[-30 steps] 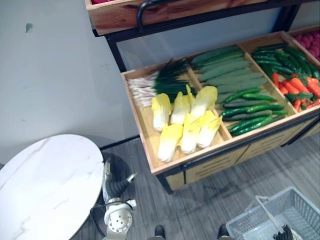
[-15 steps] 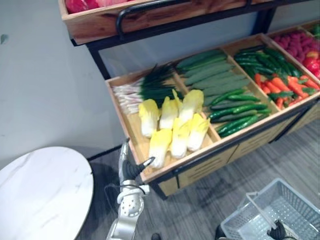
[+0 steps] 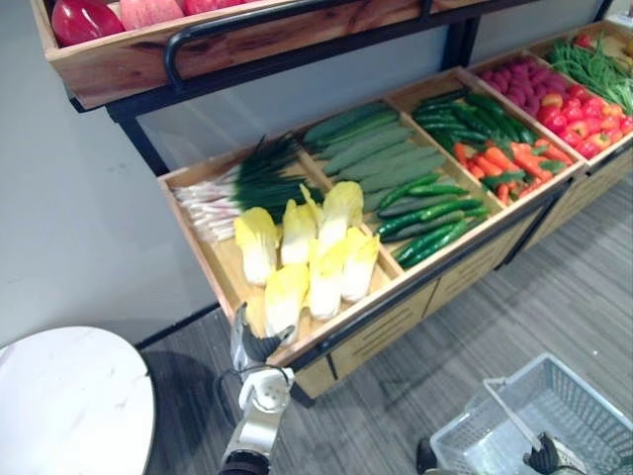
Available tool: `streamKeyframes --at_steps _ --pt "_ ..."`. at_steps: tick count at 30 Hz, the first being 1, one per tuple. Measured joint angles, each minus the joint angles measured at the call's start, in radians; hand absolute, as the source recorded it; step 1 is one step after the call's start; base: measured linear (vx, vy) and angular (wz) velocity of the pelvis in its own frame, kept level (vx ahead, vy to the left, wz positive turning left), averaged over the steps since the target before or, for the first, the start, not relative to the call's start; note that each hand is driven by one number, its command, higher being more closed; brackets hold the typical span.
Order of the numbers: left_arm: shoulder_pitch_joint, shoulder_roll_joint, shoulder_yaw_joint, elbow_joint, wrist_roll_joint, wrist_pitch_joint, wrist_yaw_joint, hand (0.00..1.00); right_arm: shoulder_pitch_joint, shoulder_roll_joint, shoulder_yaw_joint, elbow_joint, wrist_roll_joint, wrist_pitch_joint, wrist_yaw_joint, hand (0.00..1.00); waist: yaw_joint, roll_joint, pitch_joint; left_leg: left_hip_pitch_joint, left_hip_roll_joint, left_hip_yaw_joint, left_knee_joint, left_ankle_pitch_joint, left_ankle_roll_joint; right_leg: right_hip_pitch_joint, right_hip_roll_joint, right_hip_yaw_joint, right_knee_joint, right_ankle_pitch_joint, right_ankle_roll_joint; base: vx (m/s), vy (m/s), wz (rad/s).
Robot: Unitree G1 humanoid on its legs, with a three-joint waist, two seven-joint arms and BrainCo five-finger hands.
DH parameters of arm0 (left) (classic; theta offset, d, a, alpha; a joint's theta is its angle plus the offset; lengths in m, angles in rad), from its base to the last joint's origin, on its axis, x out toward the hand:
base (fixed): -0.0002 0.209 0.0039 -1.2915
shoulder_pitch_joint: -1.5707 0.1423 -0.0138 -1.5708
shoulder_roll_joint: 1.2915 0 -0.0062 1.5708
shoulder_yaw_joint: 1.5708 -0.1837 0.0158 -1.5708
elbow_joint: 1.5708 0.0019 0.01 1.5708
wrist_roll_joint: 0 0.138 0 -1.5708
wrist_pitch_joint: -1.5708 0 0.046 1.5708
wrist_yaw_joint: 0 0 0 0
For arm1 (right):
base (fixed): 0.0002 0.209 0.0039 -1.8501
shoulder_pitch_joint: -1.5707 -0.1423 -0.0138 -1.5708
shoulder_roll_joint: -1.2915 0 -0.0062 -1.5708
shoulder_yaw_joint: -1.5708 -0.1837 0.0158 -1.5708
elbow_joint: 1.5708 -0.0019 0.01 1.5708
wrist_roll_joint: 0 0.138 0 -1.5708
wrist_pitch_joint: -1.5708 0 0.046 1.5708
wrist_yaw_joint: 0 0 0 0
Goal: Pick vegetable in the basket
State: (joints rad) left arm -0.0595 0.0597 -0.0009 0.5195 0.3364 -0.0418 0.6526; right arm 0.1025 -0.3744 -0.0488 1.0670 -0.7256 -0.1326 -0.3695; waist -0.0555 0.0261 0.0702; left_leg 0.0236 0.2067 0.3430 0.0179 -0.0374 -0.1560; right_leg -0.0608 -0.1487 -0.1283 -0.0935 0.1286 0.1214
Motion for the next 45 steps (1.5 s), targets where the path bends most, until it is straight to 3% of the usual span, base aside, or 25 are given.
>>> streamKeyframes --at_steps 16,20,35,45 --pt "-0.081 0.001 -0.002 0.096 -0.001 0.010 0.094 0.00 -0.009 0.004 0.059 -0.004 -0.021 -0.002 -0.058 1.00 -0.001 -0.010 0.001 0.017 0.004 0.030 -0.016 -0.001 -0.003 -0.006 0.008 0.025 -0.011 0.003 0.001 0.00 -0.006 -0.04" --pt "-0.114 0.001 -0.012 0.096 0.000 0.010 0.117 0.00 -0.022 0.017 0.059 -0.004 -0.021 -0.002 -0.065 1.00 -0.023 -0.013 0.001 0.019 0.002 0.030 -0.020 -0.002 -0.003 -0.006 0.008 0.024 -0.011 0.006 0.002 0.01 -0.001 -0.02" --pt "-0.141 -0.001 -0.042 0.076 0.036 0.011 0.127 0.00 -0.020 0.022 0.086 -0.004 -0.023 -0.003 -0.089 1.00 -0.023 -0.019 0.003 0.022 0.001 0.028 -0.020 -0.002 -0.003 -0.005 0.006 0.024 -0.011 0.006 0.002 -0.01 -0.003 0.00" --pt "-0.141 0.000 -0.041 0.183 0.031 0.024 0.127 0.00 -0.021 0.040 0.087 -0.003 -0.023 -0.003 -0.106 1.00 -0.023 -0.022 0.005 0.022 0.000 0.030 -0.026 -0.002 -0.004 -0.009 0.007 0.025 -0.012 0.006 0.002 0.00 0.000 0.00"
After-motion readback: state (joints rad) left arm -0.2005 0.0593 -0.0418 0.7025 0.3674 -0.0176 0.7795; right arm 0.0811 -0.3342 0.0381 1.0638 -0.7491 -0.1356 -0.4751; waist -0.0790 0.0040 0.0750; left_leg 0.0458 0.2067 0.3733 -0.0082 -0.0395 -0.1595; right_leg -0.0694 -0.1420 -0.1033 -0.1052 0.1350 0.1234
